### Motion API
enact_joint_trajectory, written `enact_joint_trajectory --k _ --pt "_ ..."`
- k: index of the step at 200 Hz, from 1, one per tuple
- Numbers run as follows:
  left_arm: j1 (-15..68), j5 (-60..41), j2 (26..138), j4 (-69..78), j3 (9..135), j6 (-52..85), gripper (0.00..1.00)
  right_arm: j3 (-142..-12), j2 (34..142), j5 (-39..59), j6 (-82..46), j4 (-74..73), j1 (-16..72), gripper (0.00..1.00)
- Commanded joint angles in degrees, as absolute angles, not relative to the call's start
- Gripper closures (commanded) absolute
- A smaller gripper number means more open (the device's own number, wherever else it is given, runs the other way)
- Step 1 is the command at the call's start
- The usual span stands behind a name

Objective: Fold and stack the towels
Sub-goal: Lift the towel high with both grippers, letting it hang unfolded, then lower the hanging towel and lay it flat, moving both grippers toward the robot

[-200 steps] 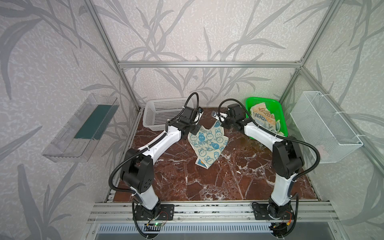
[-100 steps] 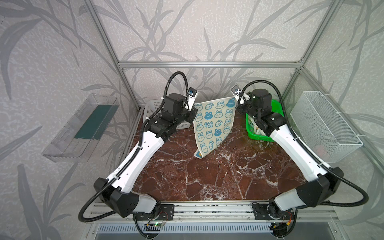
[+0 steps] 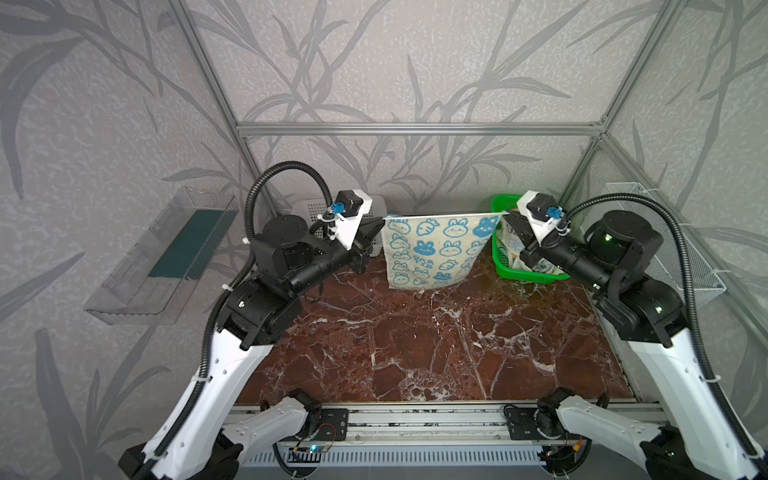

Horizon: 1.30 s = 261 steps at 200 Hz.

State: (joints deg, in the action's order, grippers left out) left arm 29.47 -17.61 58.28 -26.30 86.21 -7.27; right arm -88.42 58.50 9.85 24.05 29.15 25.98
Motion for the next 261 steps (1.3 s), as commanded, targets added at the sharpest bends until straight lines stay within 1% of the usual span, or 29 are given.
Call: enact_joint_trajectory --k 1,32,60,101,133,149,170,212,239,261 --pt "27.8 -15.3 53.0 -26.6 85.1 -5.3 1.0 -89.1 53.7 8.2 19.9 32.8 24.2 1.0" --pt "27.7 -15.4 49.3 -27.1 84.3 -4.1 1.0 -89.1 50.2 11.2 17.8 34.5 24.2 1.0" --pt "27.7 -14.8 46.6 -25.9 82.7 -3.1 1.0 -89.0 48.4 10.5 17.2 35.3 24.1 1.0" --pt "27.8 -10.6 49.7 -25.6 82.0 -4.1 1.0 -88.3 51.4 8.2 17.3 35.4 24.2 1.0" --pt "27.6 -5.9 55.9 -23.6 80.3 -5.6 1.0 -85.8 56.6 6.1 17.9 33.1 24.1 1.0" --pt "27.6 -2.1 60.3 -22.8 80.1 -7.0 1.0 -84.9 60.2 5.1 17.9 31.7 24.1 1.0" --pt "26.9 0.7 66.8 -20.5 80.1 -8.3 1.0 -83.7 65.0 4.2 18.2 28.7 23.5 1.0" --pt "23.6 1.1 80.1 -16.0 84.4 -8.9 1.0 -84.6 74.9 6.6 17.1 21.7 19.9 1.0" --pt "22.5 -0.1 87.5 -14.0 88.0 -9.4 1.0 -85.0 80.2 7.2 17.3 16.1 17.8 1.0" --pt "21.9 -1.9 92.7 -13.2 90.1 -9.6 1.0 -85.5 84.6 9.0 17.6 14.4 16.6 1.0"
